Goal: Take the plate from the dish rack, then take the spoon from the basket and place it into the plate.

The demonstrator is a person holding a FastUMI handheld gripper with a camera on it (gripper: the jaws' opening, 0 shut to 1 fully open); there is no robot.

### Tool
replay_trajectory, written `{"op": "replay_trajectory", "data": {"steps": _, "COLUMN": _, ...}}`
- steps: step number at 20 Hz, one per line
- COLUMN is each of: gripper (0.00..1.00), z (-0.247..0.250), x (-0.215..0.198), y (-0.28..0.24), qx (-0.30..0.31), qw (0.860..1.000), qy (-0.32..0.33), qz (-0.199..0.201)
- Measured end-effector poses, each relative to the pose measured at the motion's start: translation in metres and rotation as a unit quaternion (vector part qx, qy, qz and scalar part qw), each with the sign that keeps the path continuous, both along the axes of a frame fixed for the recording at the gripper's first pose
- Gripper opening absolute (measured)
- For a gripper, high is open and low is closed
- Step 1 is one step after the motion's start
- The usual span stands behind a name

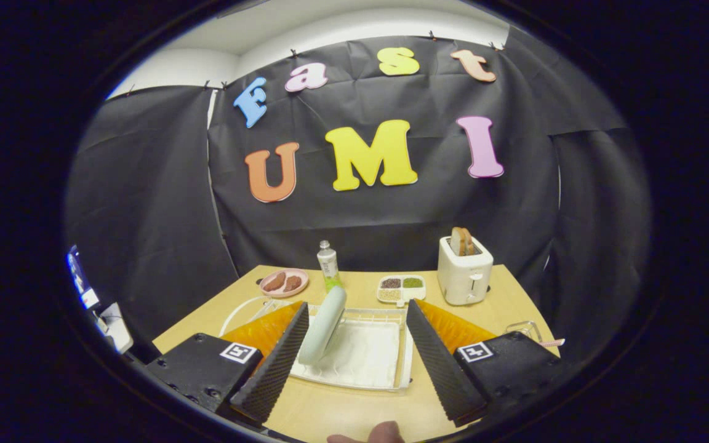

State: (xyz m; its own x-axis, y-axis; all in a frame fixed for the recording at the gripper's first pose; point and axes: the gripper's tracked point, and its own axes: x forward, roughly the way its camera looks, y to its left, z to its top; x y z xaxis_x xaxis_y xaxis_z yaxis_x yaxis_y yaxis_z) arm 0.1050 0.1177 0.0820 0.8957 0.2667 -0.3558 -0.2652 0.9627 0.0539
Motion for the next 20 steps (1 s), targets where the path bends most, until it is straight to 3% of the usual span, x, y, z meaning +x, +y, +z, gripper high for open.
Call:
{"op": "replay_trajectory", "data": {"steps": 9, "gripper": 1.0, "z": -0.037, "x": 0.062, "y": 0.076, "qx": -0.03, "qw": 0.99, "qy": 0.135, "qz": 0.034}}
{"op": "replay_trajectory", "data": {"steps": 20, "gripper": 1.0, "z": -0.115, "x": 0.102, "y": 0.111, "qx": -0.013, "qw": 0.966, "qy": 0.258, "qz": -0.019}}
